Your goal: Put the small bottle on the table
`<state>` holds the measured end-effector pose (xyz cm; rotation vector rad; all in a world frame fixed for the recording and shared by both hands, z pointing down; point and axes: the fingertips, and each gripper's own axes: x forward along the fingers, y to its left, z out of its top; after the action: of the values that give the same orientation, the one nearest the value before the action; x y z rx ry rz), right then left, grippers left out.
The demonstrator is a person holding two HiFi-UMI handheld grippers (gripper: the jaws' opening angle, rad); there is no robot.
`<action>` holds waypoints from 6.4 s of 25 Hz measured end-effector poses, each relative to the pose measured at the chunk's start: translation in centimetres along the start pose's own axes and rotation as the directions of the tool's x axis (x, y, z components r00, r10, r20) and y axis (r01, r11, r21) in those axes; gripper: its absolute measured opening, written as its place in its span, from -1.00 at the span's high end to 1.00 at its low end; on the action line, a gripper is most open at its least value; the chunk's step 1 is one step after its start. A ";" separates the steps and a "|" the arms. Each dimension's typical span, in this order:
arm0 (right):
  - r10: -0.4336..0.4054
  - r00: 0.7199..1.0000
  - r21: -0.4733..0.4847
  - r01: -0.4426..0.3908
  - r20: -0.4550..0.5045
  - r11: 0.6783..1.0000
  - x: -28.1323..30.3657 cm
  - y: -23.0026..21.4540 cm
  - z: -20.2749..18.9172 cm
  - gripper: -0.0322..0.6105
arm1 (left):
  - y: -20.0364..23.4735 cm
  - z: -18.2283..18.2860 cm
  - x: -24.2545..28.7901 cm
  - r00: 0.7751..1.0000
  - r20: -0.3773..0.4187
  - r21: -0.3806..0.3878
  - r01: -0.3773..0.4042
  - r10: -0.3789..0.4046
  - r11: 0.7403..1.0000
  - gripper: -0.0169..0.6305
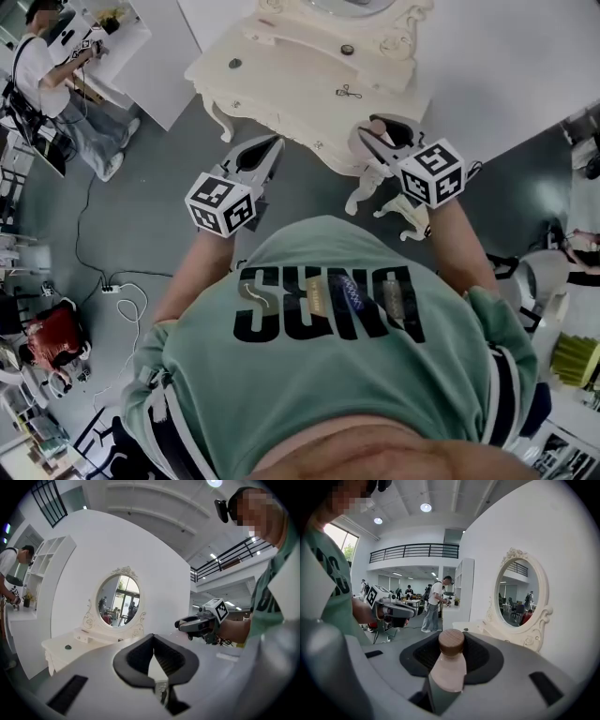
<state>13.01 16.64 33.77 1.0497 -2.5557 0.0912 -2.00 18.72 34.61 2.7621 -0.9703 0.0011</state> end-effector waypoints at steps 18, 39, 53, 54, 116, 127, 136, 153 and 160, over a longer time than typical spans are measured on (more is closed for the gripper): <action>0.062 0.998 -0.016 -0.062 -0.004 0.998 -0.5 -4.9 -2.2 0.50 | -0.7 -1.2 4.0 0.997 -0.004 -0.016 -0.071 0.071 0.997 0.92; -0.145 0.989 0.075 0.147 -0.031 0.986 24.6 -16.7 6.9 0.50 | 28.7 4.5 15.3 0.977 -0.050 -0.032 0.207 -0.209 0.978 0.92; -0.172 0.983 0.133 0.179 -0.064 0.975 29.8 -23.6 5.5 0.50 | 34.4 3.2 22.1 0.959 -0.114 -0.049 0.255 -0.260 0.966 0.92; -0.163 0.985 0.128 0.169 -0.061 0.977 29.8 -24.3 5.2 0.50 | 34.3 3.1 22.7 0.962 -0.115 -0.044 0.244 -0.247 0.969 0.92; -0.099 0.994 0.133 0.104 -0.043 0.986 52.4 -41.8 -6.9 0.50 | 45.4 -8.9 42.6 0.983 -0.097 -0.072 0.150 -0.157 0.986 0.92; -0.136 0.991 0.098 0.134 0.017 0.986 52.1 -41.9 -5.9 0.42 | 45.3 -8.4 42.2 0.985 -0.083 -0.072 0.145 -0.151 0.987 0.92; -0.177 0.983 0.065 0.173 0.053 0.983 50.6 -41.8 -3.5 0.38 | 45.1 -6.4 40.7 0.989 -0.065 -0.056 0.131 -0.134 0.990 0.92; -0.163 0.977 0.025 0.161 0.140 0.987 38.8 -37.0 4.8 0.55 | 38.8 3.6 34.1 0.996 -0.007 0.023 0.086 -0.086 0.996 0.92; -0.150 0.976 0.027 0.147 0.159 0.989 33.4 -33.7 8.2 0.61 | 35.1 8.6 30.1 0.997 0.028 0.055 0.076 -0.077 0.996 0.92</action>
<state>11.88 -31.44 35.58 1.2983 -2.6100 -0.0146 -0.70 -28.32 35.36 2.8549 -0.8835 -0.0274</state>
